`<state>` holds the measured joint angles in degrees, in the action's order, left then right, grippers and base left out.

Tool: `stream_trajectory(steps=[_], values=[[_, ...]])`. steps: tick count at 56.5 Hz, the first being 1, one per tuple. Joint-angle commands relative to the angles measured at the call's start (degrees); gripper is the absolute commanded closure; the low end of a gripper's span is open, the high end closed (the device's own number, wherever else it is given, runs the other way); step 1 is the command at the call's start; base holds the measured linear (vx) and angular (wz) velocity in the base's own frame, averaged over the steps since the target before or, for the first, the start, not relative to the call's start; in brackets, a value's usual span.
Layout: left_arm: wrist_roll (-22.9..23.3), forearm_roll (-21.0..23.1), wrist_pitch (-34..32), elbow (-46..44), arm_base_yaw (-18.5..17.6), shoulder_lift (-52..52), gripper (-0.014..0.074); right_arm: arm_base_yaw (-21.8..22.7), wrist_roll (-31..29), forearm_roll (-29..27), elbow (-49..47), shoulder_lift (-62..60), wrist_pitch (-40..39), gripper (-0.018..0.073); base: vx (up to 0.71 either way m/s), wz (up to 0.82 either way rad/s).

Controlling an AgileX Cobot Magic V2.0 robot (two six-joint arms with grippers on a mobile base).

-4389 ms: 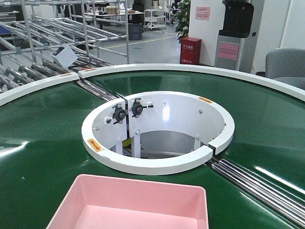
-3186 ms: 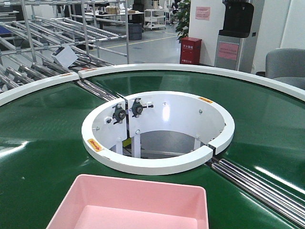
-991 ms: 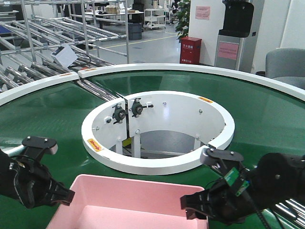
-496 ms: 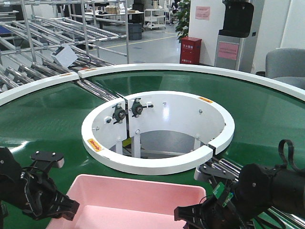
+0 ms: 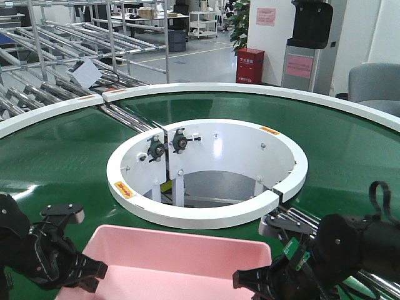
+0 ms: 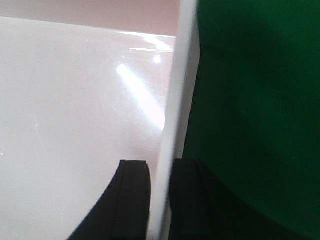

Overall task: Grab pink bin and stack on right shelf
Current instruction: 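Close both grippers on the bin walls and lift the bin, then hold the pink bin with both grippers while turning away from conveyor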

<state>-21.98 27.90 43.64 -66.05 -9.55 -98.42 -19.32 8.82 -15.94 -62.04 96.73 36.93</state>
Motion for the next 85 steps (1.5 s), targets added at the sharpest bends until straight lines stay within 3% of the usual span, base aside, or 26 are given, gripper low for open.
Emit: stream_trajectory(steps=[1, 10, 17, 23, 24, 37, 85], values=[[-0.6, 7.5, 2.0, -1.9, -0.4, 5.9, 0.0607, 0.4, -1.0, -1.2, -1.8, -5.9, -3.8, 0.0571, 0.0, 0.0], [-0.6, 14.4, 5.9, -1.9, -0.6, 11.2, 0.0601, 3.0, -1.1, -0.6, -1.8, -13.9, -3.7, 0.0569, 0.0, 0.0], [-0.2, 16.5, 5.2, -1.9, -2.1, 15.6, 0.0598, 5.0, -2.4, -0.5, -1.8, -19.1, 0.2, 0.0569, 0.0, 0.0], [0.1, 16.4, 3.7, -1.7, -4.3, 20.2, 0.0598, 5.8, -2.7, -0.5, -1.8, -23.8, 1.8, 0.0568, 0.0, 0.0], [1.6, 16.3, -1.6, 1.0, -6.0, 26.1, 0.0598, 5.8, -2.7, -0.6, -1.8, -29.0, 2.5, 0.0568, 0.0, 0.0], [3.0, 16.3, -3.1, 6.2, -6.0, 32.0, 0.0598, 5.8, -3.6, 1.1, -1.8, -33.0, 1.8, 0.0568, 0.0, 0.0], [3.0, 16.3, -1.4, 6.7, -6.0, 32.6, 0.0598, 5.8, -3.8, 0.9, -1.8, -33.3, 1.9, 0.0568, 0.0, 0.0]])
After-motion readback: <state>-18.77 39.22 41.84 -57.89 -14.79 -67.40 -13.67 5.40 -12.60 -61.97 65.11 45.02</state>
